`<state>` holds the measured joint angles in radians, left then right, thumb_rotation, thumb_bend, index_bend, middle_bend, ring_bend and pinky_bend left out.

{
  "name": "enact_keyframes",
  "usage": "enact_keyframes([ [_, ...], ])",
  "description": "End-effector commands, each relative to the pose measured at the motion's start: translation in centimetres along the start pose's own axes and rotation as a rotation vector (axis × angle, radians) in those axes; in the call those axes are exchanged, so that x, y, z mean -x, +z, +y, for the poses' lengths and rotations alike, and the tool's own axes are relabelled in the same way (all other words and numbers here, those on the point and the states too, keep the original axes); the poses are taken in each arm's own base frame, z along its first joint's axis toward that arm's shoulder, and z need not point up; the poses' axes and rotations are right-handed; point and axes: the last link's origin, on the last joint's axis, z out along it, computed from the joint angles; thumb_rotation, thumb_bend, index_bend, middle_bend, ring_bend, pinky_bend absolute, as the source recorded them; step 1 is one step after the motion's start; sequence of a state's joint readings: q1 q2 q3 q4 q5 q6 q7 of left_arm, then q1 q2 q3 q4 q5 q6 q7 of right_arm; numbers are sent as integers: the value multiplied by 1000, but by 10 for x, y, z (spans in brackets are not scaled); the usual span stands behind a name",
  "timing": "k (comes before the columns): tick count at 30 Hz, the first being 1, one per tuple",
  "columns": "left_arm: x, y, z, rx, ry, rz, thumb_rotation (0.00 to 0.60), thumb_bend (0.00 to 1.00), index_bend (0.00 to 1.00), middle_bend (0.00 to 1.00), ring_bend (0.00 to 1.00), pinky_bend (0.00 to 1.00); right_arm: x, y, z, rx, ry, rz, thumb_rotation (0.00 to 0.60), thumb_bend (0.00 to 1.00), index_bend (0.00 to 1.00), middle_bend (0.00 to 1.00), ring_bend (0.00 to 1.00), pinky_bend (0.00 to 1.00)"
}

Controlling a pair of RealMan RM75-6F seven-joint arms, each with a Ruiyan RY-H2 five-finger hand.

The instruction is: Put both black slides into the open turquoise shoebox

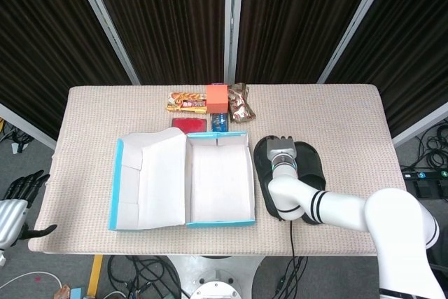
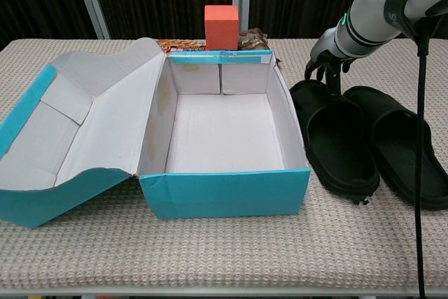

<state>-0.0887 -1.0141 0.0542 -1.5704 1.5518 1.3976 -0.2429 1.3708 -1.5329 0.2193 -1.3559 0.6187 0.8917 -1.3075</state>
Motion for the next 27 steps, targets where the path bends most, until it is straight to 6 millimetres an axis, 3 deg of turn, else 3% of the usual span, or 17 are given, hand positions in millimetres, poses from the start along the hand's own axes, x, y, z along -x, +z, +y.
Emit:
enact_keyframes([
  [1,-1,0,0,0,-1,1,600,22,72,17,0,0,2,2,-3,6,-3,-15,600,152,0,62,0,0],
  [5,-2,0,-2,-1,0,0,600,22,72,17,0,0,2,3,-6,10,-15,-25,600,155,7,104,0,0],
  [27,-1,-1,-2,-4,-35,-27,600,19,72,16,0,0,-4,-1,-2,15,-26,10,600,209,258,310,0,0],
])
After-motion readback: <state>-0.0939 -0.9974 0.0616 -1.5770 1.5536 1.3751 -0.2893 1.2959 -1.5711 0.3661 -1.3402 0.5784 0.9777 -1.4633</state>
